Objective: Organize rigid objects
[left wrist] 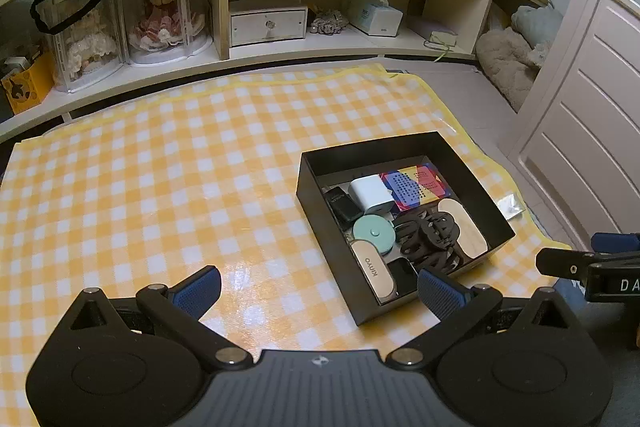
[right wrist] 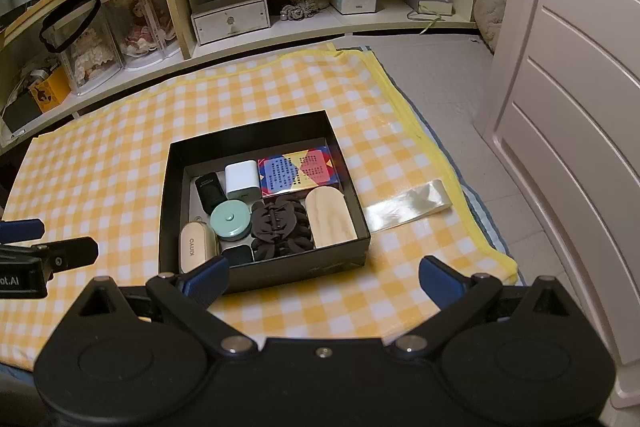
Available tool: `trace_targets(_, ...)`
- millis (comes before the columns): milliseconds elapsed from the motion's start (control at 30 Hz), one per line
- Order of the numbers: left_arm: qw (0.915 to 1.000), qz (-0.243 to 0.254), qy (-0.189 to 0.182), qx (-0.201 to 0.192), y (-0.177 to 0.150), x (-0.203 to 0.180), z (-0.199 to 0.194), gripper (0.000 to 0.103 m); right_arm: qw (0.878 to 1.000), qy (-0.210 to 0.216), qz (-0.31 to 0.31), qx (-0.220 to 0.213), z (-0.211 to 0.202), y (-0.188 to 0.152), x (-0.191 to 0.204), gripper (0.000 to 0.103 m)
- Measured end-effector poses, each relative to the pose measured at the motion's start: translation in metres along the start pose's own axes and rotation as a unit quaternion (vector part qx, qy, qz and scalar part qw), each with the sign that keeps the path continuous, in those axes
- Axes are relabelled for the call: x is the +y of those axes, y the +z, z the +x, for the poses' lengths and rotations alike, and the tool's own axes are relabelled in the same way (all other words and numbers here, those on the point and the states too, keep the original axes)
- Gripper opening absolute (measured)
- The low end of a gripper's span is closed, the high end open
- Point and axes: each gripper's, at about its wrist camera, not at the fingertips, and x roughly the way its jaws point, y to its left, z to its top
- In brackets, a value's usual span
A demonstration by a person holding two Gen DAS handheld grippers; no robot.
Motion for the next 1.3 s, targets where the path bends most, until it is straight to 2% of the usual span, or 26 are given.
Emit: trace_targets(1300,1.0,0.002,0.004,0.0,-0.0008,-0.0013,-0.0003,0.103,1.0,-0.004,-0.001,0.003,0.0009,-0.0019,-0.0003,0.102)
